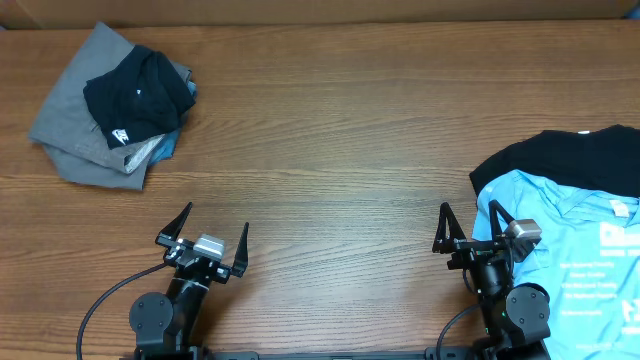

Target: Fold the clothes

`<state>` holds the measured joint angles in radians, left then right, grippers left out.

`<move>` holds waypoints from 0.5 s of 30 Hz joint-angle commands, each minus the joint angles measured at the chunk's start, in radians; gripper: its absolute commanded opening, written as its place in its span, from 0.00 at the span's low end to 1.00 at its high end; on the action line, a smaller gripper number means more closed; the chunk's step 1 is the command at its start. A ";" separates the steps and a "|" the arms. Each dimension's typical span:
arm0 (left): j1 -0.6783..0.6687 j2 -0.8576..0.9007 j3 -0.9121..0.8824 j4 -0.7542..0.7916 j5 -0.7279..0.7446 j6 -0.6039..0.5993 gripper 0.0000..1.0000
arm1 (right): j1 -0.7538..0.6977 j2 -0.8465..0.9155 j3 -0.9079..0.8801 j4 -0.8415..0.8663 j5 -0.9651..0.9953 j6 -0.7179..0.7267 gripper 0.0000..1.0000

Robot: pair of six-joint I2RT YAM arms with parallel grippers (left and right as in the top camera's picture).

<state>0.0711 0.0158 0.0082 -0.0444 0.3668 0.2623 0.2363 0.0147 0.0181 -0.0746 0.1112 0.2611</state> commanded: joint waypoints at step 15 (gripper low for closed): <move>-0.009 -0.010 -0.003 0.000 0.016 0.011 1.00 | 0.000 -0.010 -0.010 0.007 0.000 0.002 1.00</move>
<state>0.0711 0.0158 0.0082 -0.0441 0.3668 0.2623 0.2363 0.0147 0.0181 -0.0738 0.1108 0.2607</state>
